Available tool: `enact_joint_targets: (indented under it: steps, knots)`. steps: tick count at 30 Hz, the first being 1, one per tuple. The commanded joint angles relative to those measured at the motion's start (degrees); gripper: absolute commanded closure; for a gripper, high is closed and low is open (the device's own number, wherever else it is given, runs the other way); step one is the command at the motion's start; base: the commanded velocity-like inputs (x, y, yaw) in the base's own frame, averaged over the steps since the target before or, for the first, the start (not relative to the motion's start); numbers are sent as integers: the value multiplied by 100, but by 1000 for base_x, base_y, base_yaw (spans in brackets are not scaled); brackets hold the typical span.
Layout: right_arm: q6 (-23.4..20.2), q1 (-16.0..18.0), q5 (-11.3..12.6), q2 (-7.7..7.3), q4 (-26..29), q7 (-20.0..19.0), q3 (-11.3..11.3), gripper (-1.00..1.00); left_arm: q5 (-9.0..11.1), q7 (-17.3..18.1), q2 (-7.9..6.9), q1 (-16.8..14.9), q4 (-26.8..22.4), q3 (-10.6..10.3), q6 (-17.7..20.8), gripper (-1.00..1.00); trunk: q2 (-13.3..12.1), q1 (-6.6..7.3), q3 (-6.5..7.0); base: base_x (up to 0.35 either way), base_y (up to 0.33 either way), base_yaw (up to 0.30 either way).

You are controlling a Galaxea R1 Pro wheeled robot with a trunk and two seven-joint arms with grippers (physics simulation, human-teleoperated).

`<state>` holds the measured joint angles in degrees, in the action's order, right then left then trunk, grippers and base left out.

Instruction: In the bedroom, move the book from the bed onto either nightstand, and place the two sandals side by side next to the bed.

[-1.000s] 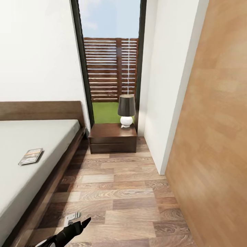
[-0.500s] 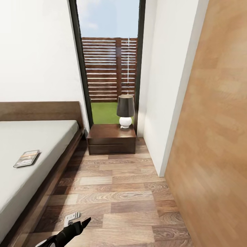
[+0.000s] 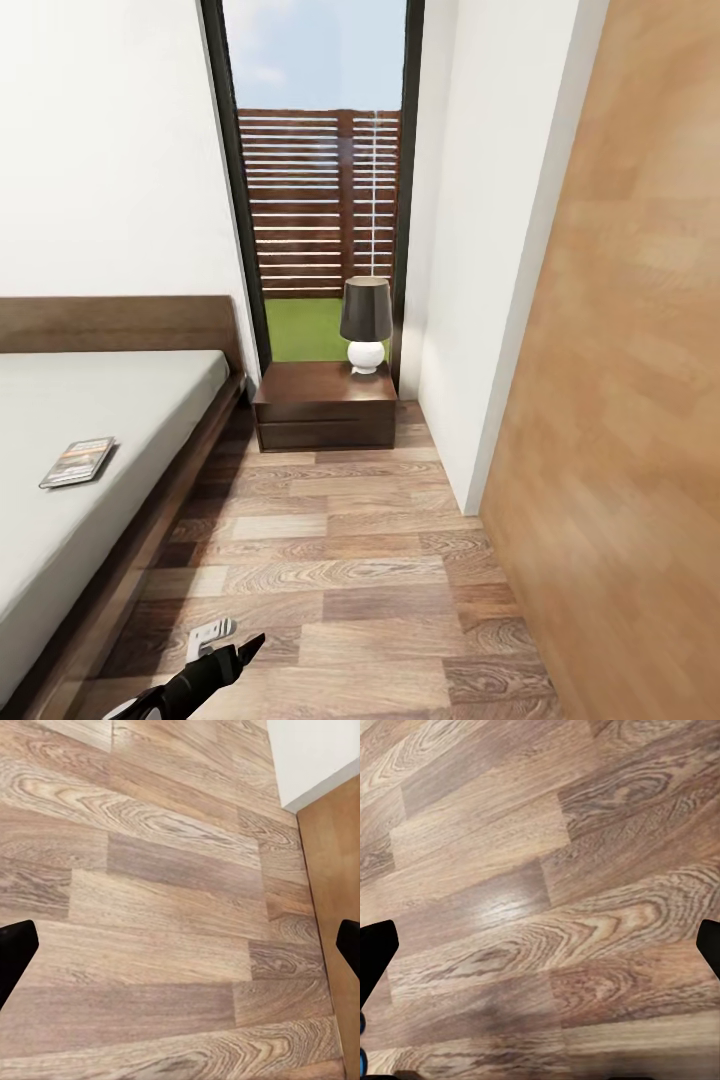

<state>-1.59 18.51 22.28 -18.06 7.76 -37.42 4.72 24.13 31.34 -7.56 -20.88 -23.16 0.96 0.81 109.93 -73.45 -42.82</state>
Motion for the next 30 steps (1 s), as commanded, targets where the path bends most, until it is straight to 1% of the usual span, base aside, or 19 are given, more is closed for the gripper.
enact_joint_targets:
  steps: [1, 10, 19, 30]
  knots:
    - [-17, 3, -15, 1, -3, -28, 46, -100, 21, 28, 0, -3, 5, 10, 8, -100, 2, 1, -5, 0, 0, 6]
    - [-17, 3, -16, -4, -3, -28, 46, -100, 21, 30, 0, -3, 5, 10, 15, -100, 2, 1, -5, 0, 0, 197]
    - [-17, 3, -15, -5, -3, -28, 47, -100, 21, 30, 0, -3, 5, 8, 12, -100, 2, 1, -5, 13, -2, 36]
    - [-17, 3, -14, -5, -3, -28, 46, -100, 21, 30, 0, -3, 5, 9, 12, -100, 2, 1, -5, 224, -118, 1]
